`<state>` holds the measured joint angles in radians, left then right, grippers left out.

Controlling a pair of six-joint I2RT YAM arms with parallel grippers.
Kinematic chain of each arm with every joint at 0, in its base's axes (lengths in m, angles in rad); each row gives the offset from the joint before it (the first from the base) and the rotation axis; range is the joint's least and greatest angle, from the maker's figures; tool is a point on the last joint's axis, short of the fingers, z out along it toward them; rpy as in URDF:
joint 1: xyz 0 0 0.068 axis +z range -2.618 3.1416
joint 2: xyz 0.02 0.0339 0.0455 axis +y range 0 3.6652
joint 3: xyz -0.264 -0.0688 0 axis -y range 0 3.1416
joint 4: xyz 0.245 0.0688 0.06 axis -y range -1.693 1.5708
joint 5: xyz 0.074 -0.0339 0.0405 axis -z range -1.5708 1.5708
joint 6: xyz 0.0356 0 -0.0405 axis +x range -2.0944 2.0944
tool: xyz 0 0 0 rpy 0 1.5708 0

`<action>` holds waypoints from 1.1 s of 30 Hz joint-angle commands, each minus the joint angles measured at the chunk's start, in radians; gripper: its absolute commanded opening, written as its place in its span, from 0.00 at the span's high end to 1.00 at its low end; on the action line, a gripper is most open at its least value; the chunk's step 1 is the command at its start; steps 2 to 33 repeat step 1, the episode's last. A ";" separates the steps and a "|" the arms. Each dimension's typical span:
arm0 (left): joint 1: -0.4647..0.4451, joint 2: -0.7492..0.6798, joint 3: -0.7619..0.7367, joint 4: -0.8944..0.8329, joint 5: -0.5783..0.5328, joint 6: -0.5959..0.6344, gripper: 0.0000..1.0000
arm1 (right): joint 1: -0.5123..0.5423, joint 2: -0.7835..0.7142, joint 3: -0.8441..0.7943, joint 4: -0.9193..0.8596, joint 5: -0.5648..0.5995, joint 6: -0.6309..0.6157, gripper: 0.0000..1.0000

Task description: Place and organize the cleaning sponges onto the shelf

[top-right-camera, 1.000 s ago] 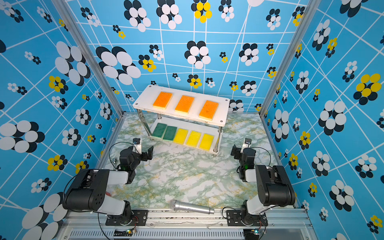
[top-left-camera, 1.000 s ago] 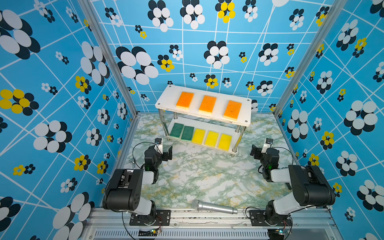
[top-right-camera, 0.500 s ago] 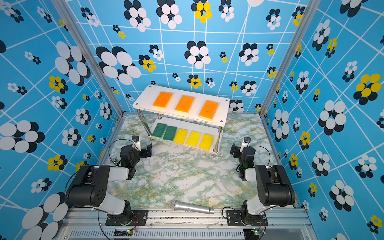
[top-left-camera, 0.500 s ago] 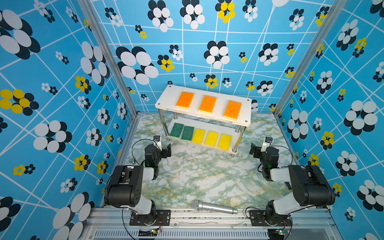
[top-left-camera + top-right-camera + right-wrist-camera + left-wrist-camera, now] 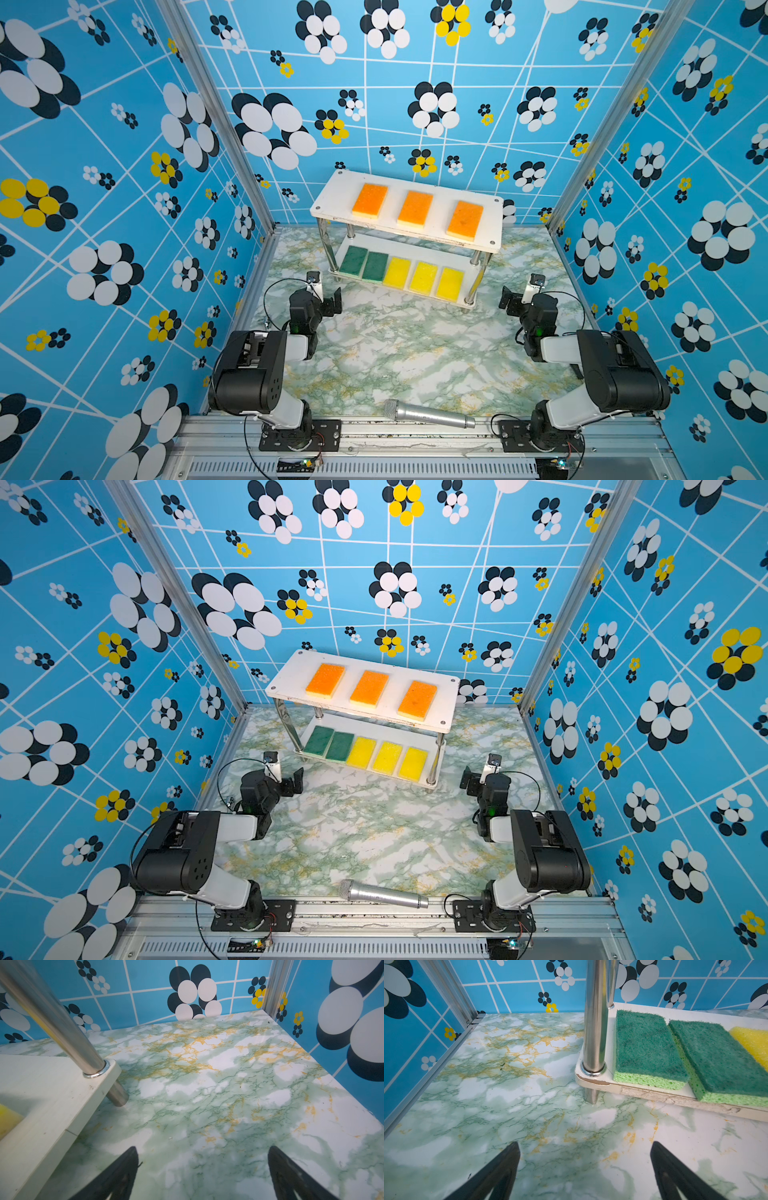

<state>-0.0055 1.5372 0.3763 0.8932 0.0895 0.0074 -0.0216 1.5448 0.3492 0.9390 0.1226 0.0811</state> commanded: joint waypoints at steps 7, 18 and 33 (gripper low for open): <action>0.006 0.005 0.013 -0.004 -0.009 -0.009 0.01 | 0.008 -0.003 0.021 -0.012 0.013 -0.017 0.01; 0.006 0.005 0.013 -0.004 -0.009 -0.009 0.01 | 0.008 -0.003 0.021 -0.012 0.013 -0.017 0.01; 0.006 0.005 0.013 -0.004 -0.009 -0.009 0.01 | 0.008 -0.003 0.021 -0.012 0.013 -0.017 0.01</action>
